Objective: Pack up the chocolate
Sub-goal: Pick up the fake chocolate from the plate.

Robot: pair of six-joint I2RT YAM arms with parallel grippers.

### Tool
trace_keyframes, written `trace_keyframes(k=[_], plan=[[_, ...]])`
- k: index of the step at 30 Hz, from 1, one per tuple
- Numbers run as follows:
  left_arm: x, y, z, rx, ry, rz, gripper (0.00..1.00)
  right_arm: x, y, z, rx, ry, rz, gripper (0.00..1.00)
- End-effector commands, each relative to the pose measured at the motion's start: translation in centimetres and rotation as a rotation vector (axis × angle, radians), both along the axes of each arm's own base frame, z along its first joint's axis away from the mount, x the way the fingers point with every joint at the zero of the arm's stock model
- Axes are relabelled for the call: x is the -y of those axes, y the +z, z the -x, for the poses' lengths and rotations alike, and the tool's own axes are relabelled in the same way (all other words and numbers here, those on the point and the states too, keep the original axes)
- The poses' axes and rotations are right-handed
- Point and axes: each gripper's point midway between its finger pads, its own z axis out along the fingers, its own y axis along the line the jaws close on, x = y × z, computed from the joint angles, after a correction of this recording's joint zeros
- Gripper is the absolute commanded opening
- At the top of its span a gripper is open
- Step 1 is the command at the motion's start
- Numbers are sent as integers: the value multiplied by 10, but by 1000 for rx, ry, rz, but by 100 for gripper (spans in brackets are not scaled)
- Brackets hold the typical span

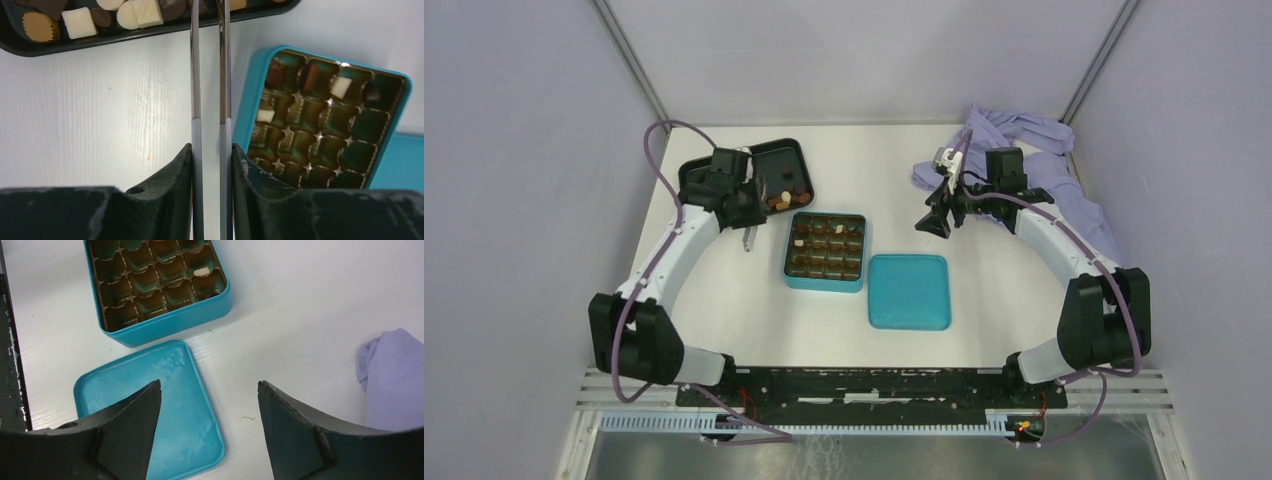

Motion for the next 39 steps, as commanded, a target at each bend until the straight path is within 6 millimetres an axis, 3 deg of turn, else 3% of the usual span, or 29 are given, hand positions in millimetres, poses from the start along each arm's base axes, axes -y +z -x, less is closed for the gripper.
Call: trace_keyframes(k=[1,9,18,39], plan=[[-13,11,-39,47,4,33,34,-5,13,-9,47,17,-39,77],[-44,-2,-79,-22,117,31,34,-9,5,-13,-8,28,-51,77],[-57,-13,-103,-89,166,-7,36,-10,-2,-14,-36,35,-55,76],[-62,-35,-105,-189,183,-30,45,-15,-13,-17,-106,54,-80,76]])
